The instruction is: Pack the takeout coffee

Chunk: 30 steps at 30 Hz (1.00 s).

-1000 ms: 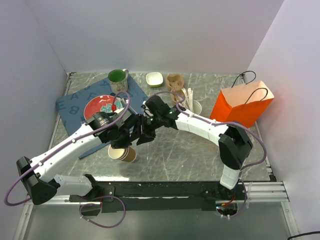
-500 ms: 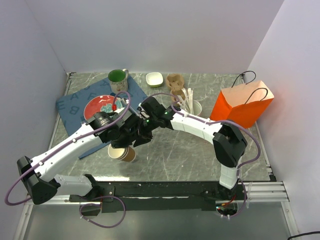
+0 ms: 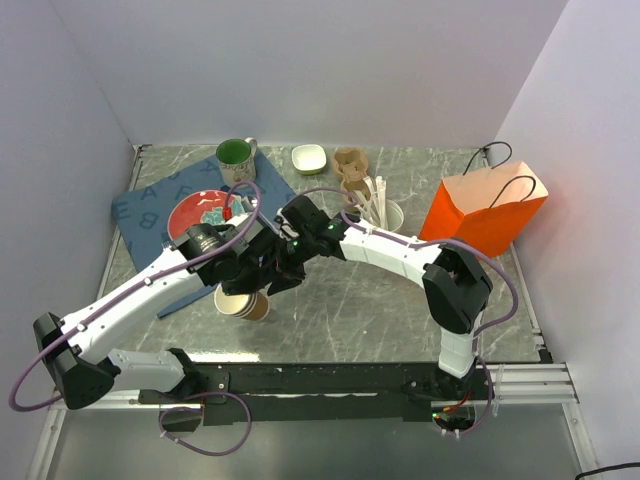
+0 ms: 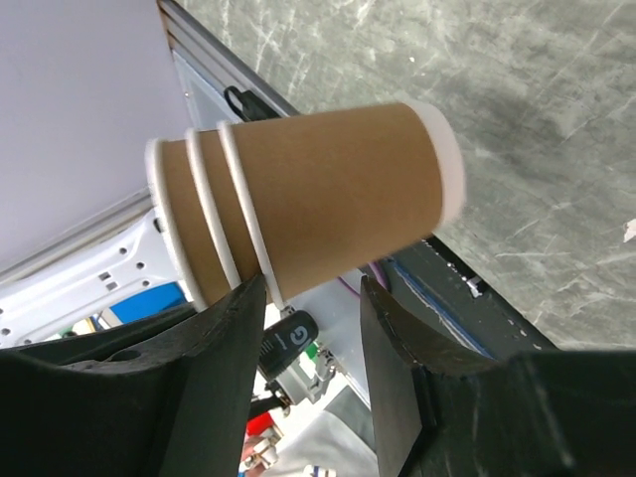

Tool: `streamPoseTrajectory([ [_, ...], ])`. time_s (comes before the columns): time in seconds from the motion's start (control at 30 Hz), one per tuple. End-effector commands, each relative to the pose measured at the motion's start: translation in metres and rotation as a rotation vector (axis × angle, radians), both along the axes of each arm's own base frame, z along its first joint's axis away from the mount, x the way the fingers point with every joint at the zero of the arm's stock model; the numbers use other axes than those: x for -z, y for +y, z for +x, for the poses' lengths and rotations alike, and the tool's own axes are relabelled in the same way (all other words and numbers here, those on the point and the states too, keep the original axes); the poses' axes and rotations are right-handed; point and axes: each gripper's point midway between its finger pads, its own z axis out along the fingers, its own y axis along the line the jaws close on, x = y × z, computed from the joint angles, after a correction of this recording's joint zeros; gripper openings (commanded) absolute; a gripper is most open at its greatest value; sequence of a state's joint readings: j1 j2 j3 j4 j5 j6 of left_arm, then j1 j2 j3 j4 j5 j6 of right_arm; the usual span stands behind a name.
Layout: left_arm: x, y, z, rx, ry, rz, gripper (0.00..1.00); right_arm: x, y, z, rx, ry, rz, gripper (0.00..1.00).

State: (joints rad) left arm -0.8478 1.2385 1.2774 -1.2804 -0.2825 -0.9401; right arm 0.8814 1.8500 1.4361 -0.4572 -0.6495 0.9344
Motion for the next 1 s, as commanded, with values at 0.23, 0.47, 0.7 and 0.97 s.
streamPoseTrajectory([
  [0.23,-0.019,-0.005,0.007,-0.038,-0.081,-0.079,0.01,0.018,-0.008,-0.005,-0.025,-0.016,-0.055,0.49],
  [0.47,-0.006,0.001,0.002,-0.043,-0.033,-0.019,0.01,0.019,-0.009,0.0,-0.027,-0.04,-0.081,0.5],
  [0.7,-0.019,-0.01,0.011,-0.021,-0.056,-0.049,0.01,0.023,-0.026,0.004,-0.02,-0.077,-0.123,0.5],
  [0.97,-0.04,-0.04,0.019,0.024,-0.09,-0.187,0.01,0.008,-0.065,0.017,0.025,-0.182,-0.214,0.5],
])
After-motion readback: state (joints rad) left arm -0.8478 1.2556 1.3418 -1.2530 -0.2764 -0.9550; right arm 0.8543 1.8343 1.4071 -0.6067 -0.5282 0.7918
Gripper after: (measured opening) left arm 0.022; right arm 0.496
